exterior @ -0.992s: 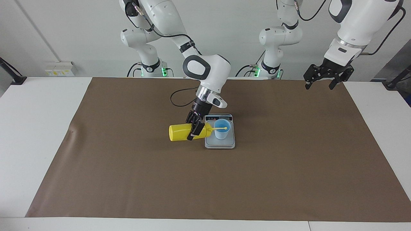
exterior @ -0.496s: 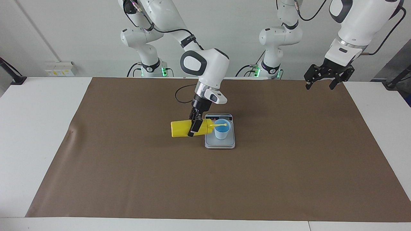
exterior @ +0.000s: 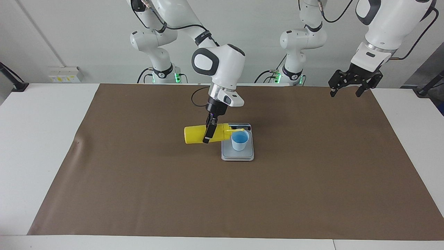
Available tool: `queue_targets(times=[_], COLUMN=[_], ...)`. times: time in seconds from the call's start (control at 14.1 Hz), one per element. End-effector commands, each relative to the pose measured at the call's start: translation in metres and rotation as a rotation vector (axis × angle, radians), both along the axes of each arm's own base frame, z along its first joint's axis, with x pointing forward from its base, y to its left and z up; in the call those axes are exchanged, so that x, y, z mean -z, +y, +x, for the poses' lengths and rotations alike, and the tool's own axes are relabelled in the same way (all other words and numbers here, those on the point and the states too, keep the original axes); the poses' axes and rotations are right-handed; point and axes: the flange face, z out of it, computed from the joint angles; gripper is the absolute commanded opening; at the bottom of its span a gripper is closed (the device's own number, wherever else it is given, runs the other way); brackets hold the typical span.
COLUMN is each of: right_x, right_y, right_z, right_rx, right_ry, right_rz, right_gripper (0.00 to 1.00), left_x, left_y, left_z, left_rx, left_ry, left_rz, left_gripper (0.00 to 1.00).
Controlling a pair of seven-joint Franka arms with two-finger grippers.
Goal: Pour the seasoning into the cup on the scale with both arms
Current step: 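Turn the bottle upright and carry it back with the right gripper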
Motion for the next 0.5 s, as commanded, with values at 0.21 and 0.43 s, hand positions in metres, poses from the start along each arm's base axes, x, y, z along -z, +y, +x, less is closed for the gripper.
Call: queue_targets(times=[0.21,0.43], right_x=[-0.02,-0.037], right_y=[-0.042,-0.065], right_z=[0.001,-0.002], right_rx=[0.07,0.09], right_ry=[0.027,0.065], right_rz=[0.225,0.321], right_gripper=[0.0,0.0], left_x=[0.0,-0.001], left_y=[0.003,0.003], left_z=[-0.009,-0.009], left_rx=[-0.006,-0.006], left_ry=[-0.007,-0.008], left_rz=[-0.009,-0.01], left_gripper=[1.0,1.0])
